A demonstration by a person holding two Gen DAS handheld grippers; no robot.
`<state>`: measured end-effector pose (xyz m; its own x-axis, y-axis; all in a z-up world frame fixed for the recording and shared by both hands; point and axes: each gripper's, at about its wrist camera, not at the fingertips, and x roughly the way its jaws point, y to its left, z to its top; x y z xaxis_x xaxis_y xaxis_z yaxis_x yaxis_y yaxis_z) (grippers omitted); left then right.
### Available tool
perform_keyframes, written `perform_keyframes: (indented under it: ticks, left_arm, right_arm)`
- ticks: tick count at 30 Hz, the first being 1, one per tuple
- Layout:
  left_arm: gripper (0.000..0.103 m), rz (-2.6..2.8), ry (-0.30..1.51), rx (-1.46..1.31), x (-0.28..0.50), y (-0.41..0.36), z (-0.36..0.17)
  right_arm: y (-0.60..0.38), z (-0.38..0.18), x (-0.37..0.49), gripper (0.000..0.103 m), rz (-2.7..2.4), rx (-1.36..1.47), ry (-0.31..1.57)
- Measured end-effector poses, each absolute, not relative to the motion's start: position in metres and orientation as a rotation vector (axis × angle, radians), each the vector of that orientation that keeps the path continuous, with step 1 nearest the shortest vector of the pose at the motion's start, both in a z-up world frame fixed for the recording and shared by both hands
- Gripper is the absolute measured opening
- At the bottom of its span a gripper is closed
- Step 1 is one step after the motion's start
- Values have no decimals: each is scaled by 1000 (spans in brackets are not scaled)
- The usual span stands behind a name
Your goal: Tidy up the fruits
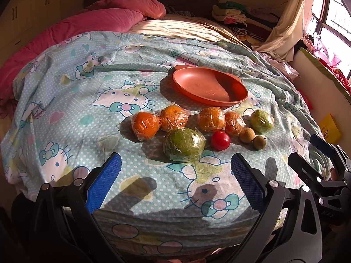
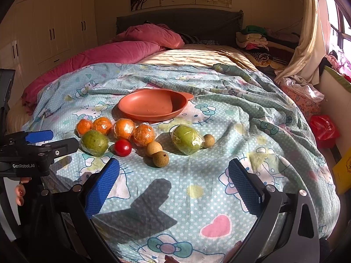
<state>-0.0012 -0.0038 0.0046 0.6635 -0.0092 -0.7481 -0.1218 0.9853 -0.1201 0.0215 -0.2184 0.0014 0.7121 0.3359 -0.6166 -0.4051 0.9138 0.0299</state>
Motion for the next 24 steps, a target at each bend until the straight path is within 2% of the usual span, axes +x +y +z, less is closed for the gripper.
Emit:
perform_keyframes:
  ticks: [24]
  left_arm:
    - [94,60,846,-172,0,-2,3]
  right_arm:
    - [-216,-2,24,99,412,-118,673]
